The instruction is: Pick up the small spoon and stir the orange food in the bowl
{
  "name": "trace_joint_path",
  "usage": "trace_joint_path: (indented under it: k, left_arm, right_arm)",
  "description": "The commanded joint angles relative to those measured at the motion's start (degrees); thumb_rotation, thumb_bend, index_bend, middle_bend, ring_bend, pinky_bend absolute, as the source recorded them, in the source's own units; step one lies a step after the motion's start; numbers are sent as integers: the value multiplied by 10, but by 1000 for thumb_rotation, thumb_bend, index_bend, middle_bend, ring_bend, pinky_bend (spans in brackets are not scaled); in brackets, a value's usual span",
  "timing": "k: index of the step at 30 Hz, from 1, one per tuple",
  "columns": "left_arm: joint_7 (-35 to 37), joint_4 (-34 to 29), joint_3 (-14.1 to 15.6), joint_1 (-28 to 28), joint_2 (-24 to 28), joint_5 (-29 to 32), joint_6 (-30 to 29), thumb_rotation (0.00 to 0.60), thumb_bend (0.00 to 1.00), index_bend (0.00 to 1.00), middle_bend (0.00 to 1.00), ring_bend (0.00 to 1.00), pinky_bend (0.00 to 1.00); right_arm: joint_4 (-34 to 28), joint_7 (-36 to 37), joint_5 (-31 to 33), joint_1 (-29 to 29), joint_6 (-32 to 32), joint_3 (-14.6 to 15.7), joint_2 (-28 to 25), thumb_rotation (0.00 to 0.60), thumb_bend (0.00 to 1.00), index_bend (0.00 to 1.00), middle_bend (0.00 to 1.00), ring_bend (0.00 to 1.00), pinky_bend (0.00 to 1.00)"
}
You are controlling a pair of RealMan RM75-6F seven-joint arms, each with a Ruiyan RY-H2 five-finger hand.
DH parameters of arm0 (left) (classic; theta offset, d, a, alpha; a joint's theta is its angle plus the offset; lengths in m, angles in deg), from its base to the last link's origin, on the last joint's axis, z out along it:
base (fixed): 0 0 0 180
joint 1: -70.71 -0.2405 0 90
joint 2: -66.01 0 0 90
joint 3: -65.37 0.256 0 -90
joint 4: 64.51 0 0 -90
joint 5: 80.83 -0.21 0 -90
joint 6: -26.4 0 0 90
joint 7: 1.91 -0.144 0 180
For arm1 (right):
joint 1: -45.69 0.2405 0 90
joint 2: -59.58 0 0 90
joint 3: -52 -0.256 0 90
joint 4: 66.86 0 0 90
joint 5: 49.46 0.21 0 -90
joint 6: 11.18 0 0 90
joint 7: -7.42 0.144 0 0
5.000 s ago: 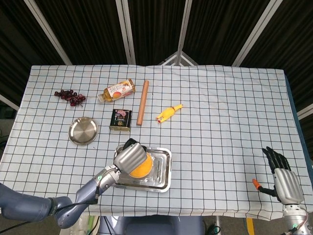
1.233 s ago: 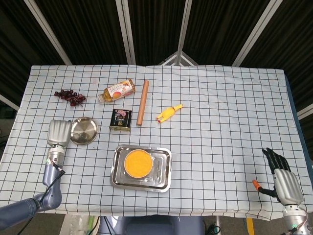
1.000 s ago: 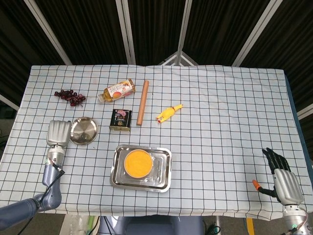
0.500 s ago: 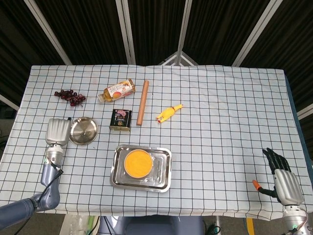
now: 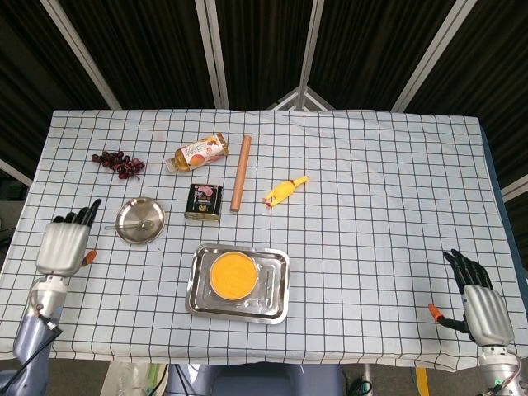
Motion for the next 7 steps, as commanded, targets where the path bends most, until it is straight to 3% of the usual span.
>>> trace_joint_path:
  k: [1,7]
  left_arm:
    - [67,-31,49,-57,41,-66,-57,600,92,0,0,0,35]
    - [170,4,83,-120,54,-138,-126,600,84,0,0,0,34]
  right_arm:
    - [3,-8,-2,0,3,-1,2,600,317,0,0,0,0]
    - [10,-19,-9,-1,12,-1,10,600,317,0,0,0,0]
